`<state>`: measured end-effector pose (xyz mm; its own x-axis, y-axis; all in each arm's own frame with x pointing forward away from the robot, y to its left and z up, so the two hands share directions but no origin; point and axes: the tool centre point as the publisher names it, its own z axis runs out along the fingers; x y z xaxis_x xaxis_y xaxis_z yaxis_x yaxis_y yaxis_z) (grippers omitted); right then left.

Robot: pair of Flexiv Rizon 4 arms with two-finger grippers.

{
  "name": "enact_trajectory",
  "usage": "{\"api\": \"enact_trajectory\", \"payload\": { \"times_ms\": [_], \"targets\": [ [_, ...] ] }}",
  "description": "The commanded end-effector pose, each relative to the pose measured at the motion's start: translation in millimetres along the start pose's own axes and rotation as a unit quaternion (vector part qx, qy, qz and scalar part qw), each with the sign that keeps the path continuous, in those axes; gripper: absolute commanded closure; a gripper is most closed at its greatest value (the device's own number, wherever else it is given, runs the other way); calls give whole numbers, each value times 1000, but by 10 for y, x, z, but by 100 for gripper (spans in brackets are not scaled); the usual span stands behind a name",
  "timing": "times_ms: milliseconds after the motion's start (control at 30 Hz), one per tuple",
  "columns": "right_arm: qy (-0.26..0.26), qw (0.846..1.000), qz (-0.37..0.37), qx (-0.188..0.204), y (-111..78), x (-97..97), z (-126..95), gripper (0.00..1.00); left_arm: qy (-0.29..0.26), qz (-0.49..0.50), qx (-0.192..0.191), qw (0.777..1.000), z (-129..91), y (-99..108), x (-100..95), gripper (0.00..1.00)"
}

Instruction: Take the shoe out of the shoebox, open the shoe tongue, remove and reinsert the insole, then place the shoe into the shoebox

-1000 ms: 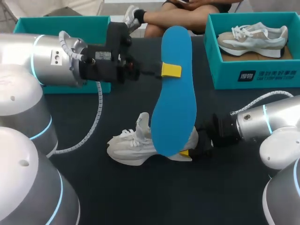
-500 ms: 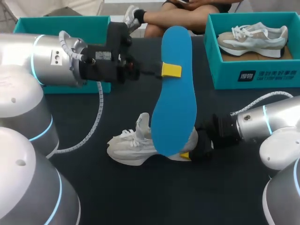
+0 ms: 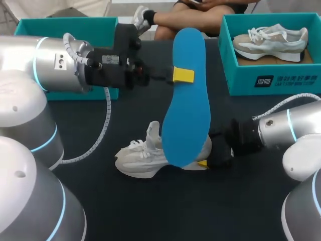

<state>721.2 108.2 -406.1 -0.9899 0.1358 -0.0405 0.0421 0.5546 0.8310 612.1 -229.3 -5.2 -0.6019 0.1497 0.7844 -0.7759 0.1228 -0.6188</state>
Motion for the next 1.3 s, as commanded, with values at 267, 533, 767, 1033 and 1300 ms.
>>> {"api": "enact_trajectory", "payload": {
  "times_ms": [267,533,767,1033,1300],
  "targets": [
    [-8,985,31,167,320,127,-364,0,-1,0,1,1000,11,16,-3,100],
    [-8,985,31,167,320,127,-364,0,-1,0,1,1000,11,16,-3,100],
    [-32,979,22,198,459,115,-520,0,-1,0,1,1000,11,16,-3,100],
    [-47,958,6,282,644,115,-709,0,-1,0,1,1000,11,16,-3,100],
    [-33,947,-4,318,709,114,-701,0,-1,0,1,1000,11,16,-3,100]
  ]
}}
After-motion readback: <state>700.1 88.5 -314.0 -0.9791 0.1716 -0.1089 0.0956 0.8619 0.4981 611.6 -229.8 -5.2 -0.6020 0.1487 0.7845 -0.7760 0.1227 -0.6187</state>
